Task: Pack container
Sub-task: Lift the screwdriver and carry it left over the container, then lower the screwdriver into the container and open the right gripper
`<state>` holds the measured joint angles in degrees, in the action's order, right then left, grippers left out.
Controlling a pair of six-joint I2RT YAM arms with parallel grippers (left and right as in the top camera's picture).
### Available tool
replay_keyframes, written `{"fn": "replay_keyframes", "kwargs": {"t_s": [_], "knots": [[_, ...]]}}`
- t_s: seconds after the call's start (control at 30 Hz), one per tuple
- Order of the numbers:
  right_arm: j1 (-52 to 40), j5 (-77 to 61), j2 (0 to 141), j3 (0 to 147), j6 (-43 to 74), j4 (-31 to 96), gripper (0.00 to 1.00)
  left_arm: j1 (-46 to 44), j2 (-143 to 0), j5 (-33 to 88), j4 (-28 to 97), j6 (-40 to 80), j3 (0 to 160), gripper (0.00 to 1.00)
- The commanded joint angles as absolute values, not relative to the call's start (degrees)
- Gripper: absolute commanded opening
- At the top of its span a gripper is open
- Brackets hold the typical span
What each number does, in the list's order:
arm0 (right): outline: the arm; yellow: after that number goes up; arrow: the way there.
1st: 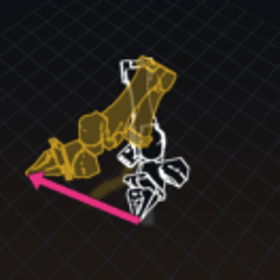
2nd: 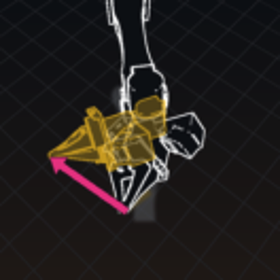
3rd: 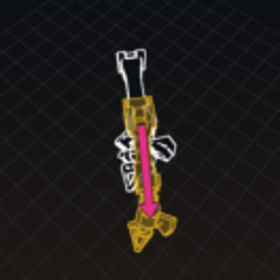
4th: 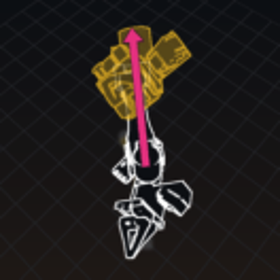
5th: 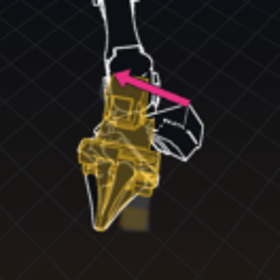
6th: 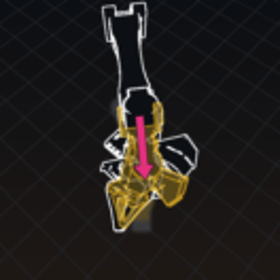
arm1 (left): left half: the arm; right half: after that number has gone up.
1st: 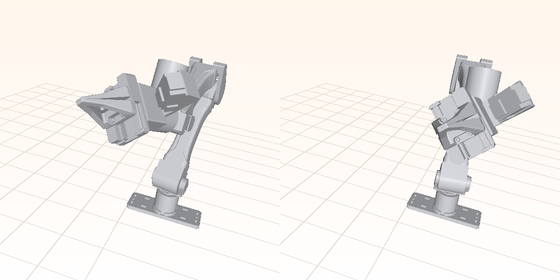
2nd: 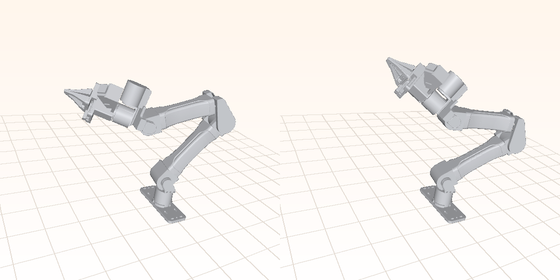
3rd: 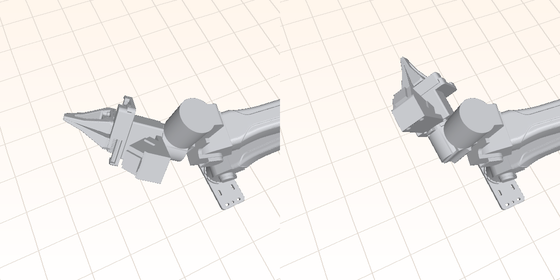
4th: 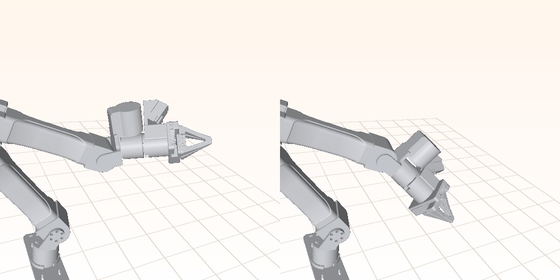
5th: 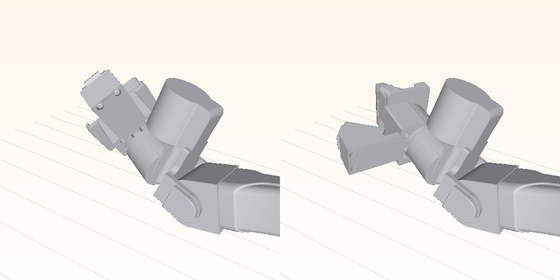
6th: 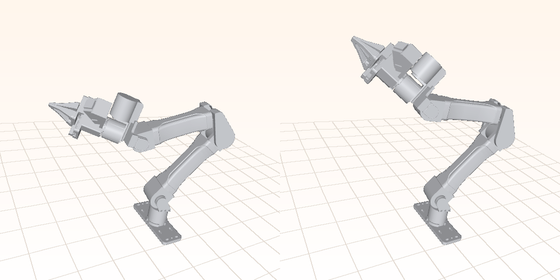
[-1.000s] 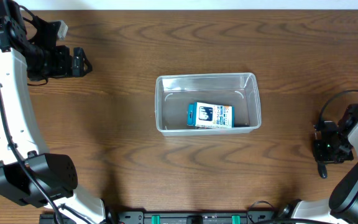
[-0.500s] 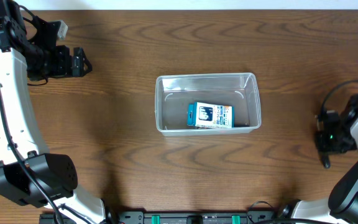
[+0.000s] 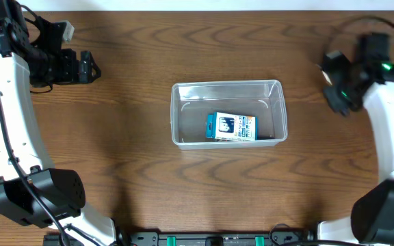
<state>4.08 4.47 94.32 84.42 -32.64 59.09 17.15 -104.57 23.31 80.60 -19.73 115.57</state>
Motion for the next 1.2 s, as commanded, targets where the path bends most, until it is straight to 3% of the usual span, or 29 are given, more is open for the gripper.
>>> {"fn": "replay_keyframes", "kwargs": {"t_s": [0.0, 0.33, 1.17], "knots": [[-4.12, 3.79, 94.52, 89.78, -33.56, 59.59, 0.01, 17.32, -104.38, 22.87, 80.71, -19.81, 115.35, 0.98], [-20.71, -0.16, 94.59, 93.71, -35.14, 59.0, 0.01, 17.32, -104.38, 22.87, 80.71, -19.79, 115.35, 0.98], [-26.3, -4.51, 109.47, 93.67, -49.1, 65.82, 0.01, 17.32, -104.38, 22.87, 80.68, -19.81, 115.35, 0.98]]}}
